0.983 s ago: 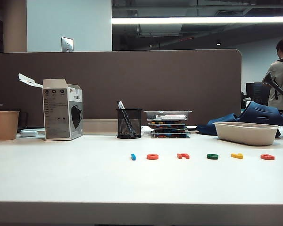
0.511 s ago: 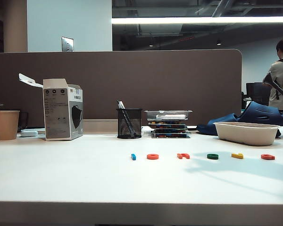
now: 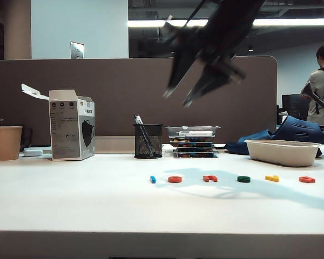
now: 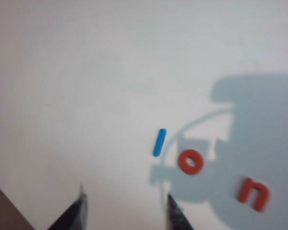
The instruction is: Select the appropriate letters from the row of letter magnets placed on the table to arrange into the word "love".
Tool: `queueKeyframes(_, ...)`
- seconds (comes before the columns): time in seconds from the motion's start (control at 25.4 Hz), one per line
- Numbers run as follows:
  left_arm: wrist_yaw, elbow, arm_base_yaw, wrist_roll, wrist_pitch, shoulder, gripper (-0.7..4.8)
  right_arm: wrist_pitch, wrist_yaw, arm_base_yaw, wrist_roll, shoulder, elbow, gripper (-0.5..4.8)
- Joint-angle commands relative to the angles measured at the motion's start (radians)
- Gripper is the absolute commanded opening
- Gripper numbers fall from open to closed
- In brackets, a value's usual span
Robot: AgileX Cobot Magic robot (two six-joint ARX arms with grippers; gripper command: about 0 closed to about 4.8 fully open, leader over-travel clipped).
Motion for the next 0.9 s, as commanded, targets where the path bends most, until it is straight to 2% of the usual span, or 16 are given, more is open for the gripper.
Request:
queueKeyframes(0.04,0.0,0.003,0.0,-0.003,0.013,-0.002,-0.05,0.019,0.046,0.048,0.0,0.065,0.026,2.03)
queueKeyframes(0.35,0.002,0.003,0.0,-0.003,0.013,-0.002,-0.05,0.02,0.216,0.14,-0.002,0.227,0.08,2.02)
queueKeyframes(0.9,0.003,0.003,0.0,-0.003,0.008,-0.002,-0.05,0.116,0.251,0.142,-0.003,0.299,0.079,1.98)
